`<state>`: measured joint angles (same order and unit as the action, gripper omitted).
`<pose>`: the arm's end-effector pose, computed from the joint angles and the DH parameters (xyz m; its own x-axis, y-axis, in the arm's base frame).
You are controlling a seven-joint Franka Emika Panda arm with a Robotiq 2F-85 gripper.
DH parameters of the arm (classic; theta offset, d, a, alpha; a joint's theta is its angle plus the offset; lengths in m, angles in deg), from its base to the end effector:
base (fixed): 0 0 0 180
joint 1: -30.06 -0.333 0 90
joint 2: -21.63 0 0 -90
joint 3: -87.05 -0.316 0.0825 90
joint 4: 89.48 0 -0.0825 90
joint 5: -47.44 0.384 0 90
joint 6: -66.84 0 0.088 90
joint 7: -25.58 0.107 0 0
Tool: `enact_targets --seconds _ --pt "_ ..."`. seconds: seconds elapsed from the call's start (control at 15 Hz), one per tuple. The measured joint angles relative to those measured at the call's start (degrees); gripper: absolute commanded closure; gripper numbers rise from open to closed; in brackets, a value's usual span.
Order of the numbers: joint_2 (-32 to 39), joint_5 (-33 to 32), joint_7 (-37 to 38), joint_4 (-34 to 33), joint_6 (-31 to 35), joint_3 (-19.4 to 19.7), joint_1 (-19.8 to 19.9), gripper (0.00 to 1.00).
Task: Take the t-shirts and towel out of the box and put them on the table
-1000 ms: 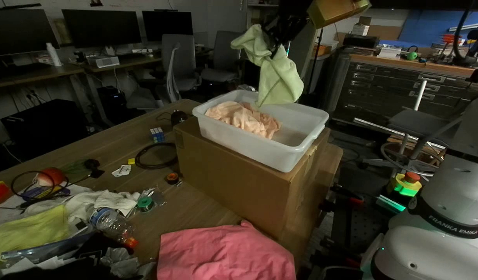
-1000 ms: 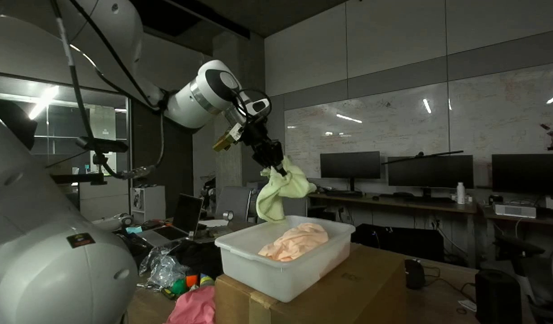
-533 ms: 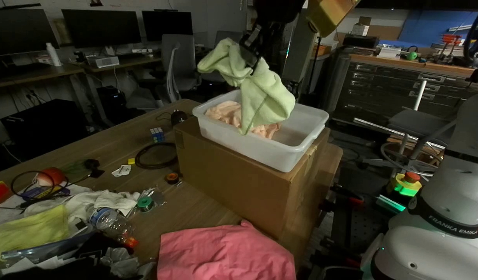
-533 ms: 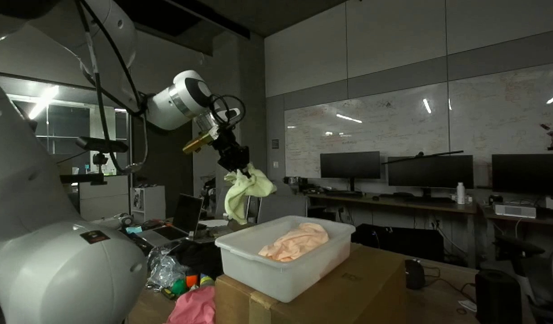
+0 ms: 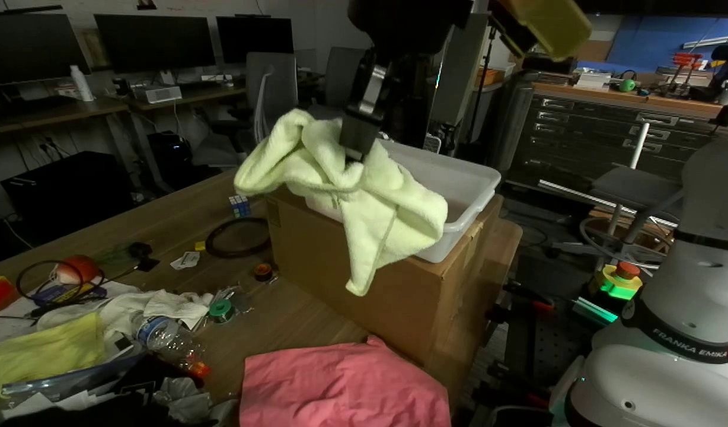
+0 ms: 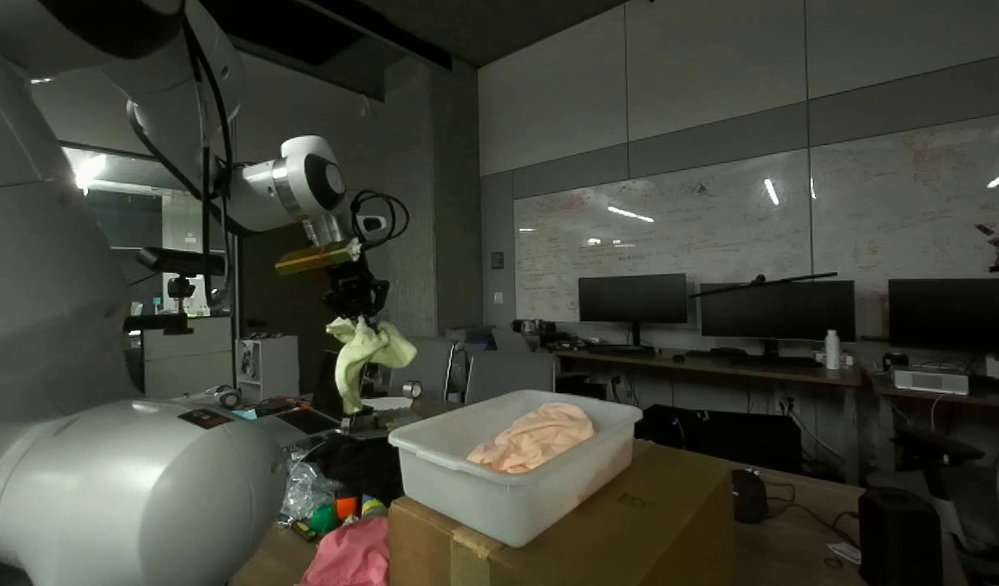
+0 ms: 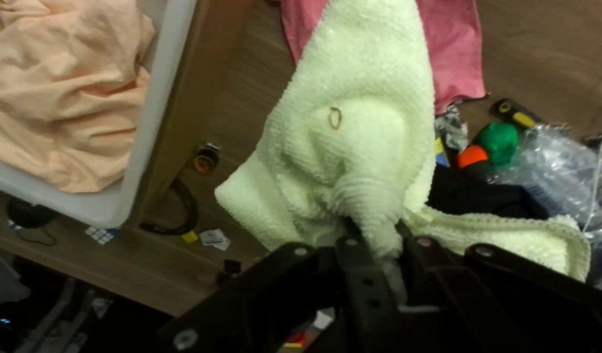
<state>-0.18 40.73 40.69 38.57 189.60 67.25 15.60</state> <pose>0.3830 0.2736 0.5409 0.8756 0.3756 0.3037 0.3410 -0.9260 0.1620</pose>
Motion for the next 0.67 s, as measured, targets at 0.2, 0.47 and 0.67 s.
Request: enact_targets --seconds 0.2,0.47,0.67 --pt "2.1 2.19 -6.41 -0.14 -2.39 -0.04 -2.77 0.36" --pt "4.73 2.8 -15.99 -1.0 -8.16 0.01 -4.24 0.05" --pt "5.81 -0.57 -20.17 -1.74 -12.95 0.48 -3.86 0.0"
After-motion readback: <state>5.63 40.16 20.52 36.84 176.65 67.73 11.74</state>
